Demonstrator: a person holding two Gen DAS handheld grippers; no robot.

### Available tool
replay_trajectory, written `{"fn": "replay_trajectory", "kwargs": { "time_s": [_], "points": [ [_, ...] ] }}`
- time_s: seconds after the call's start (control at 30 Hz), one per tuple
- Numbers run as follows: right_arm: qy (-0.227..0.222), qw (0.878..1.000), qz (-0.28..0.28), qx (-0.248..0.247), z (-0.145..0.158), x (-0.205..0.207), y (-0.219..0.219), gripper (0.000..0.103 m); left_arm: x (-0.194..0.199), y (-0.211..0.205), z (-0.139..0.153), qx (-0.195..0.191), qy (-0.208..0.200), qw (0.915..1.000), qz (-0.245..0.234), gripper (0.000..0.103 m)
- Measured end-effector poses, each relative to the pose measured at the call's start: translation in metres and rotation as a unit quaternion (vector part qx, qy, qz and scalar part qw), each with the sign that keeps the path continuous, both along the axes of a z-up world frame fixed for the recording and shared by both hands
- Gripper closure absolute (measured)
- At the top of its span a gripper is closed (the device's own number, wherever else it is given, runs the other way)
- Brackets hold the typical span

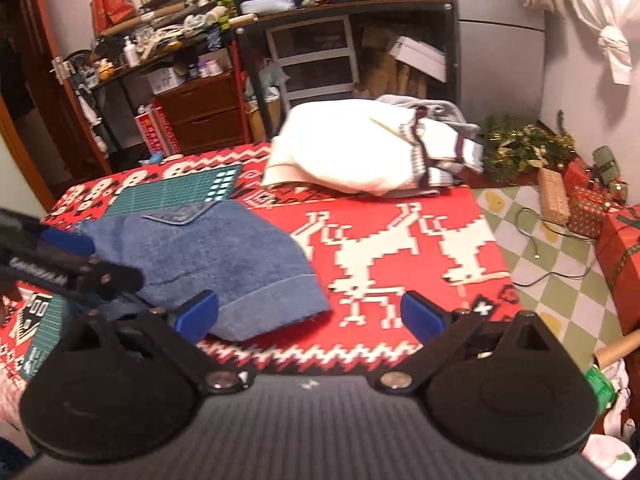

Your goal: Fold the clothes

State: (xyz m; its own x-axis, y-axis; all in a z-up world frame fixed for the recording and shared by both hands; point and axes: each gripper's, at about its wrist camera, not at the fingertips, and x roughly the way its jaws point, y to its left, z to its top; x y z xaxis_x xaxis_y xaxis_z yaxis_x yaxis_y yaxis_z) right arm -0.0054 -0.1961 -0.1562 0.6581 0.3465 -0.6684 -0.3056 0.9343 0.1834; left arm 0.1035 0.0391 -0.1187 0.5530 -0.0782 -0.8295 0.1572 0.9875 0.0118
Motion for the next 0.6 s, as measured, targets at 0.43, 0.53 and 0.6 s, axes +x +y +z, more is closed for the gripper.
{"fn": "replay_trajectory", "kwargs": {
  "time_s": [0.43,0.53,0.6],
  "points": [
    [0.01,0.999,-0.033,0.014,-0.01,0.008,-0.023,0.004,0.063,-0.043,-0.034,0.093,0.011,0.9942,-0.053,0.005],
    [0.013,0.999,-0.033,0.018,-0.013,0.01,-0.022,0.004,0.067,-0.043,-0.046,0.108,0.015,0.9924,-0.057,0.002],
    [0.015,0.999,-0.033,0.022,-0.015,0.012,-0.021,0.004,0.069,-0.042,-0.052,0.111,0.018,0.9921,-0.056,0.0]
  ]
}}
